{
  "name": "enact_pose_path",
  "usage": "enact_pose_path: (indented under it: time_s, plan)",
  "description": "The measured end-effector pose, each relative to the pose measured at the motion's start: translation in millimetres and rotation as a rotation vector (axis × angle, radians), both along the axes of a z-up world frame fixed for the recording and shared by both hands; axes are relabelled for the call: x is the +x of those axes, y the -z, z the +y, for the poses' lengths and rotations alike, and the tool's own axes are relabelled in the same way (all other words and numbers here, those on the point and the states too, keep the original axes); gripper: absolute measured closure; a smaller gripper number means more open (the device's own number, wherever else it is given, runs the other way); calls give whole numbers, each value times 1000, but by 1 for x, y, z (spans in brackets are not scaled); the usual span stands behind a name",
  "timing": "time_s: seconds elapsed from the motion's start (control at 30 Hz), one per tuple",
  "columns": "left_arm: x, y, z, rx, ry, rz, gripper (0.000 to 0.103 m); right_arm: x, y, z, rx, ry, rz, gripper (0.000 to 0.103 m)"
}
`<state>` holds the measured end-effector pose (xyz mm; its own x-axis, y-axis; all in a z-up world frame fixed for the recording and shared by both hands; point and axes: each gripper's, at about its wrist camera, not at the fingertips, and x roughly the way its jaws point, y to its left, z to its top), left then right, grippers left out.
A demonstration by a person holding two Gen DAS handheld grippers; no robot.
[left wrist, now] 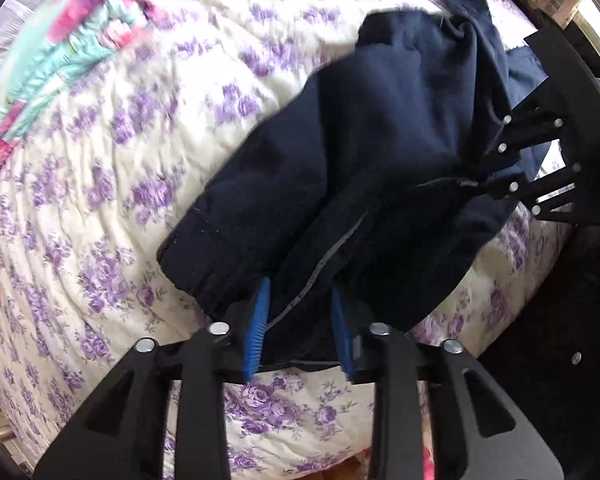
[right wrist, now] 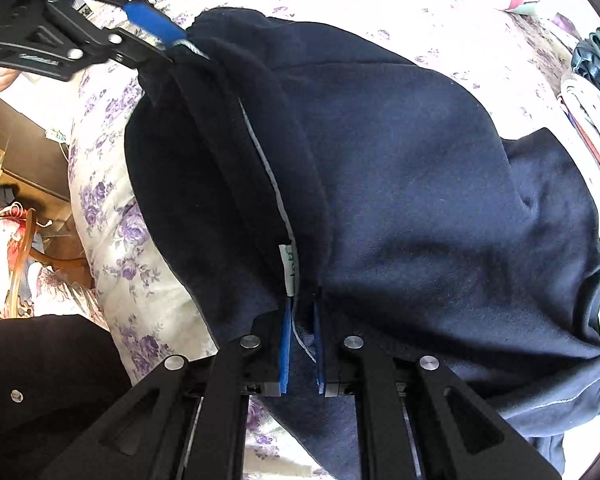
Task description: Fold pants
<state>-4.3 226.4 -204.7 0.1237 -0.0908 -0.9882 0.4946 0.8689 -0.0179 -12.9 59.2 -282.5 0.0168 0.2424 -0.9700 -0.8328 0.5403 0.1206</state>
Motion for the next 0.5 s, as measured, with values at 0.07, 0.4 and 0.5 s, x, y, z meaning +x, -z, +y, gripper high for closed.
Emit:
enact_pose_path:
  time_s: [0.07,0.4,0.5]
  plan:
    - [-1,-11,-2,19,10,-40,79,0,-6,-2,17,3,5,92]
    - [-47,13,0,142,-47,-139,78,-23,-27,-10,64,-105,9,92]
    - [-43,19,15,37,-197,-186,76,-26,0,0,25,-105,20,92]
